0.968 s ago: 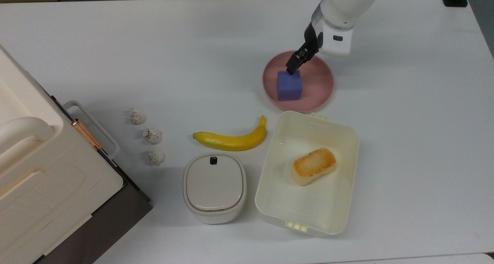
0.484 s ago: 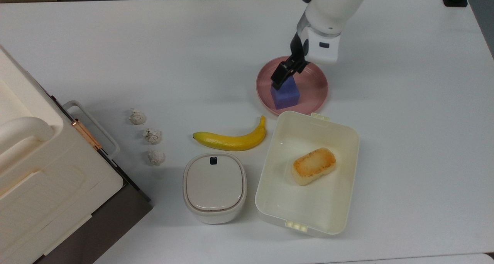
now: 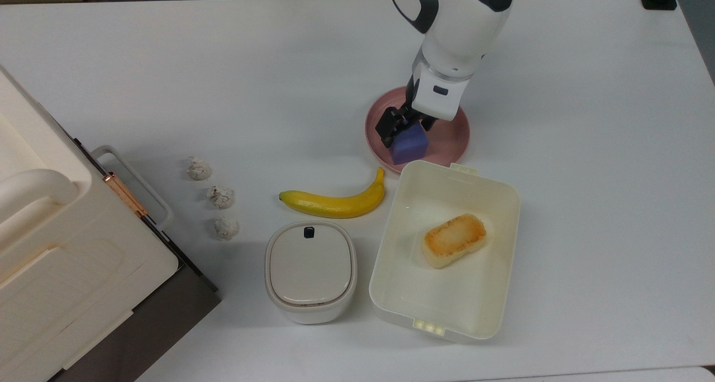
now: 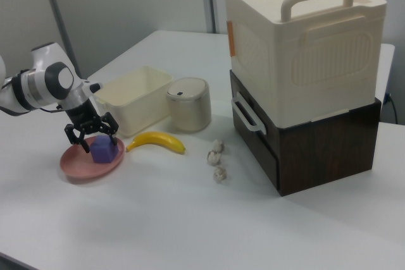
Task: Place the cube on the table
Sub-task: 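Carry the purple cube off the plate toward the banana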
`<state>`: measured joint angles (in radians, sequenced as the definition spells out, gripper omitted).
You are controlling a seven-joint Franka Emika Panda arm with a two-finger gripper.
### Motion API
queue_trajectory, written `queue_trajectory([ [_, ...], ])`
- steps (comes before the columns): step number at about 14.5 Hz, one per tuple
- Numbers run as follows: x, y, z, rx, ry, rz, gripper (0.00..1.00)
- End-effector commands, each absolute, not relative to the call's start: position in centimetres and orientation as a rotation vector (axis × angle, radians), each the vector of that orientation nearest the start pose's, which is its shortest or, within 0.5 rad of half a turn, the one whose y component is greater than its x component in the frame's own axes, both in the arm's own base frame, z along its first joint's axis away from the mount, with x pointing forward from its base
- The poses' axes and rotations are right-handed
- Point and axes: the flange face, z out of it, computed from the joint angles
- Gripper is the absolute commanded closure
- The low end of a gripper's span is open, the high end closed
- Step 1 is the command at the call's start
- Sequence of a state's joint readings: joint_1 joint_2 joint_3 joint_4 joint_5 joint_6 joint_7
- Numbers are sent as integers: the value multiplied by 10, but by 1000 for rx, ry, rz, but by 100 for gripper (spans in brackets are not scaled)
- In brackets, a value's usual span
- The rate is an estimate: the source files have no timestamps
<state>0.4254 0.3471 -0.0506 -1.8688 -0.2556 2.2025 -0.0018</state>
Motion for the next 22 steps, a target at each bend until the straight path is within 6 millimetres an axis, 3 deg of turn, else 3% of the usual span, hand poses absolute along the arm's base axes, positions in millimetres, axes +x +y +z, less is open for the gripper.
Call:
queue_trajectory([
  [1,588,233,322,-3239,-628,-72,0],
  [2,587,234,321,-3233,-623,-66,1],
  [6,583,240,325,-3229,-646,-57,70],
  [9,557,268,310,-3212,-729,61,100],
  [13,534,296,306,-3209,-731,133,100],
  [17,536,292,345,-3212,-688,73,100],
  [19,545,270,371,-3220,-628,43,100],
  [20,554,245,386,-3227,-596,25,100],
  [22,570,210,396,-3236,-591,7,100],
])
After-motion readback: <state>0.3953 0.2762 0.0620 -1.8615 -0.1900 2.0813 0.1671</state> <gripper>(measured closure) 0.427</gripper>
